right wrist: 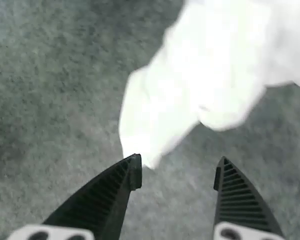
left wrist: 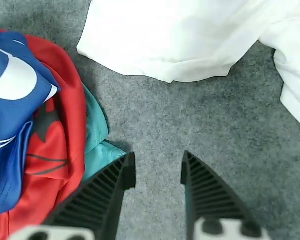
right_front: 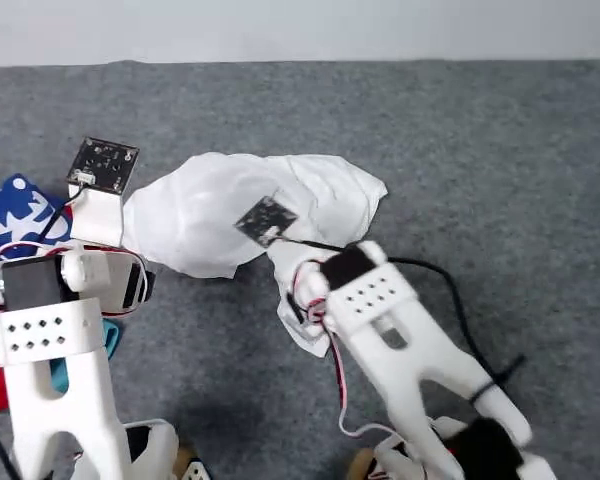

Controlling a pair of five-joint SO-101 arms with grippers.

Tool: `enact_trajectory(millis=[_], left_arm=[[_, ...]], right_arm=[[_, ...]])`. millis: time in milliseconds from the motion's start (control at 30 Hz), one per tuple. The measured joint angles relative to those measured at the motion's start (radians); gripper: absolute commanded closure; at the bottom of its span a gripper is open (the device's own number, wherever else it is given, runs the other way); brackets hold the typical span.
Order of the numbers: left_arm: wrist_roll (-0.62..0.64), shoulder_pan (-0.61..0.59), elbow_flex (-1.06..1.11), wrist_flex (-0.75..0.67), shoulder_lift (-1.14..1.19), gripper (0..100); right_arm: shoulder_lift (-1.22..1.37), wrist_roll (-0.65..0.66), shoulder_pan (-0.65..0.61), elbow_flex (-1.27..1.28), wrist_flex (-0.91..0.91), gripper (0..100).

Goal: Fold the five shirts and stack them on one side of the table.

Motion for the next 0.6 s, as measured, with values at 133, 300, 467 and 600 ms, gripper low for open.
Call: enact_trajectory(millis=[133,300,467,600], left_arm=[[0.0,0.0,0.0,0.0,0.0,84],[0.0,0.0,0.0,0.0,0.0,84],[0.0,0.0,0.0,0.0,0.0,84],[0.0,0.0,0.0,0.0,0.0,84]], right_arm=[[0.14,-0.003,-0.002,-0.034,-0.026,74.9],[0.305,-0.003,-0.006,-0.107,-0.031,74.9],[0.451,-0.003,-0.008,-0.166,-0.031,75.1],[0.509,-0.005,-0.009,-0.199,-0.031,84.4]])
